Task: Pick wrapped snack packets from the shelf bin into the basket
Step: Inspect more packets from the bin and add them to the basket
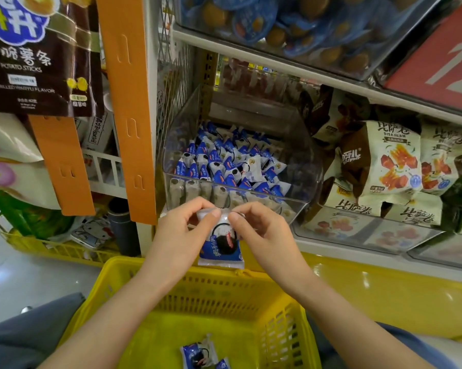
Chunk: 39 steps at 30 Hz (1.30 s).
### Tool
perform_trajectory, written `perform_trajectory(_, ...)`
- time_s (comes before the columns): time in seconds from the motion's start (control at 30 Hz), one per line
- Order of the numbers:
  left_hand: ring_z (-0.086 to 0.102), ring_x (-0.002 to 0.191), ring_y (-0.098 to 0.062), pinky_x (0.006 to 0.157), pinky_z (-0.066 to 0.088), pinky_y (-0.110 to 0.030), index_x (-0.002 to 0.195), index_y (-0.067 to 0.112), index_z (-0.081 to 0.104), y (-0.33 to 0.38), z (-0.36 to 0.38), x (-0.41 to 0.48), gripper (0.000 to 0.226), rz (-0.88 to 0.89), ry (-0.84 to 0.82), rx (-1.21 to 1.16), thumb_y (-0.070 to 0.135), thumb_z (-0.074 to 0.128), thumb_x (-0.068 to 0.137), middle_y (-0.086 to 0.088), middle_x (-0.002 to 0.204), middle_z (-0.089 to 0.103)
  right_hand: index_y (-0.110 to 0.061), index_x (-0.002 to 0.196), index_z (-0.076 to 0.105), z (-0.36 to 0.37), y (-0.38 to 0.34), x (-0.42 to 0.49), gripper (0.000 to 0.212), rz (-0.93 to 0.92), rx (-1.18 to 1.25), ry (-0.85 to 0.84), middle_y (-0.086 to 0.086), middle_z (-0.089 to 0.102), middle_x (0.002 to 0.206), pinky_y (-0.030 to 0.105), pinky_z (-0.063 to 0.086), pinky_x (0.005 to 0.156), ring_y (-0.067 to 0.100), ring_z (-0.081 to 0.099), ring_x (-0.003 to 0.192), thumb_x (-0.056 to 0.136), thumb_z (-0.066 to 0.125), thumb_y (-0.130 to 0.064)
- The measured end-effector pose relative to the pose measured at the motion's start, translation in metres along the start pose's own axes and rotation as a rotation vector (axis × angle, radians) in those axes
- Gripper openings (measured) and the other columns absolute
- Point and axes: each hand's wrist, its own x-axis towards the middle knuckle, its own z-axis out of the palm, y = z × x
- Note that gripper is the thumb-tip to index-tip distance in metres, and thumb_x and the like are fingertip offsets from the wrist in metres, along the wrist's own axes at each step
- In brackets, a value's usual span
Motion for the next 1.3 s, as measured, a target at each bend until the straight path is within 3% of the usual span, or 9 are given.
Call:
perform_trajectory(0.13,0.055,0.058,0.008,0.049,0.039,-0.006,0.077,0.019,0.059,0.000,0.002,-0.002,0.016,-0.019,-0.058,-0.015,0.021,0.052,0.092,0.020,0.057,0.058,-0.021,0.084,0.064,0.000,0.002,-0.002,0.008,-0.074,-0.138,0.023,-0.008,0.064,0.075,0.025,0.051,0.068,0.002,0.059,0.071,0.090,0.058,-0.023)
perform_trajectory(0.3,0.061,0.067,0.000,0.061,0.047,-0.016,0.073,0.021,0.062,-0.005,0.000,0.001,0.020,-0.134,-0.095,-0.088,0.023,0.053,0.091,0.010,0.064,0.062,-0.017,0.088,0.062,-0.003,0.007,-0.005,0.013,-0.408,-0.564,0.071,-0.007,0.058,0.080,0.031,0.050,0.063,0.005,0.054,0.071,0.092,0.055,-0.026)
perform_trajectory(0.4,0.061,0.078,-0.009,0.072,0.050,-0.029,0.083,0.023,0.061,-0.007,0.002,0.001,0.010,-0.177,-0.045,-0.037,0.029,0.055,0.089,0.005,0.076,0.063,-0.019,0.091,0.063,-0.003,0.008,-0.003,0.011,-0.377,-0.521,0.134,-0.010,0.061,0.082,0.025,0.052,0.065,0.003,0.057,0.074,0.091,0.056,-0.026)
perform_trajectory(0.53,0.056,0.067,-0.014,0.055,0.045,-0.021,0.084,0.018,0.056,-0.009,0.000,0.001,0.018,-0.275,0.020,0.075,0.033,0.049,0.092,-0.001,0.075,0.058,-0.021,0.092,0.063,-0.006,0.007,0.002,0.005,-0.295,-0.312,0.280,-0.013,0.059,0.082,0.012,0.046,0.068,0.001,0.057,0.079,0.089,0.059,-0.020)
perform_trajectory(0.67,0.065,0.064,-0.021,0.055,0.052,-0.029,0.091,0.008,0.064,0.002,-0.005,0.003,0.046,-0.551,-0.098,-0.391,0.041,0.033,0.096,-0.007,0.072,0.071,-0.014,0.094,0.066,-0.007,0.006,-0.001,0.009,-0.459,-0.328,0.176,-0.006,0.062,0.096,0.013,0.046,0.082,0.000,0.056,0.094,0.088,0.060,-0.012)
perform_trajectory(0.83,0.068,0.083,-0.018,0.063,0.056,-0.025,0.105,0.007,0.068,0.009,-0.013,-0.003,0.030,-0.437,-0.088,-0.616,0.027,0.053,0.087,-0.014,0.101,0.071,-0.010,0.098,0.068,-0.002,0.004,-0.006,0.020,-0.627,-0.500,-0.059,0.005,0.060,0.114,0.015,0.035,0.099,0.009,0.047,0.114,0.086,0.059,-0.023)
perform_trajectory(1.03,0.068,0.091,-0.013,0.078,0.053,-0.030,0.112,0.024,0.062,0.009,-0.014,-0.006,0.024,-0.324,-0.042,-0.421,0.024,0.050,0.092,0.002,0.100,0.073,-0.027,0.120,0.045,0.006,-0.008,-0.009,0.044,-0.111,0.028,0.061,-0.011,0.055,0.112,0.016,0.046,0.089,-0.002,0.055,0.102,0.084,0.057,-0.049)
perform_trajectory(1.2,0.067,0.087,-0.003,0.064,0.051,-0.012,0.112,0.027,0.059,0.005,-0.010,-0.007,0.023,-0.257,-0.081,-0.327,0.021,0.052,0.091,0.006,0.096,0.072,-0.015,0.120,0.053,0.004,-0.008,-0.001,0.029,0.220,0.455,-0.081,0.001,0.067,0.111,0.027,0.057,0.077,0.011,0.067,0.096,0.091,0.053,-0.019)
perform_trajectory(1.3,0.058,0.094,0.006,0.072,0.045,-0.007,0.112,0.034,0.048,0.000,-0.005,-0.008,0.033,-0.092,0.029,-0.016,0.016,0.060,0.087,0.016,0.106,0.058,-0.015,0.110,0.060,0.006,-0.007,0.000,0.020,0.250,0.482,-0.080,0.005,0.071,0.106,0.033,0.058,0.076,0.017,0.068,0.092,0.091,0.054,-0.013)
